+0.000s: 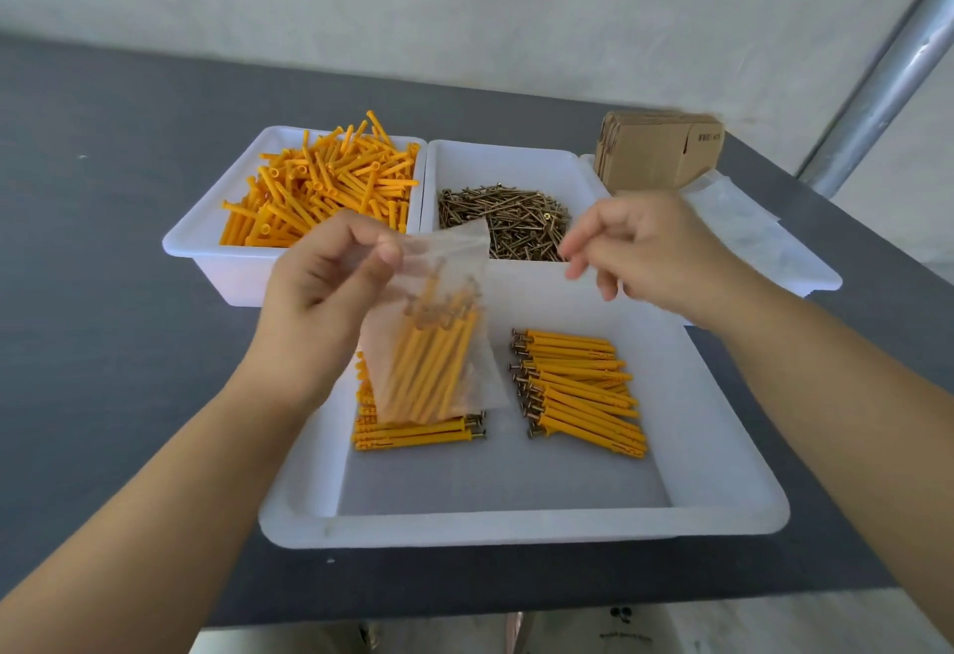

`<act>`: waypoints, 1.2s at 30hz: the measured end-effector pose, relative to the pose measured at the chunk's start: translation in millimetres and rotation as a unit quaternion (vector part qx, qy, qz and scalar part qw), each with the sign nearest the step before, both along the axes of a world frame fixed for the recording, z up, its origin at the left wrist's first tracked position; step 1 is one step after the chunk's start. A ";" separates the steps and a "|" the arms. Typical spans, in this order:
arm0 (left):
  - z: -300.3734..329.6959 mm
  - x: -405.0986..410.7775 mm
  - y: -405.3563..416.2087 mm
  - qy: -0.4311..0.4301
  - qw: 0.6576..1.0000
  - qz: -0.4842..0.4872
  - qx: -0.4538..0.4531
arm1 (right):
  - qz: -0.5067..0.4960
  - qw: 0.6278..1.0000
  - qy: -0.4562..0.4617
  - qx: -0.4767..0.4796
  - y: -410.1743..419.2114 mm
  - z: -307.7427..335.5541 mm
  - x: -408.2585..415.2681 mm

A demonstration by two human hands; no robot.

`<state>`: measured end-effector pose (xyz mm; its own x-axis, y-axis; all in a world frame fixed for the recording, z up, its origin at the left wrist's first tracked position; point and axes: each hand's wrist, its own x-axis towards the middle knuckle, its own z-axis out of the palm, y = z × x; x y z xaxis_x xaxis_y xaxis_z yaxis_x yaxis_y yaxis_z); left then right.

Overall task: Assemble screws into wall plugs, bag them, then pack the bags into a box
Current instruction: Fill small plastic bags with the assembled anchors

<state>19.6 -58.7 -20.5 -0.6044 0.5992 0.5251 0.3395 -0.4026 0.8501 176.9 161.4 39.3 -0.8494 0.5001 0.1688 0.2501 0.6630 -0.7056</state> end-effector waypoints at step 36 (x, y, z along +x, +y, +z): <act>5.1 14.7 7.0 0.074 0.986 -0.095 -0.117 | 0.094 0.959 0.146 -0.224 -24.1 54.1 1.3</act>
<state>34.3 -51.7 -15.5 -0.3975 0.8094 0.4323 0.4042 -0.2685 0.8744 178.2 137.3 93.4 -0.8806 0.4213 0.2167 -0.0950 0.2912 -0.9519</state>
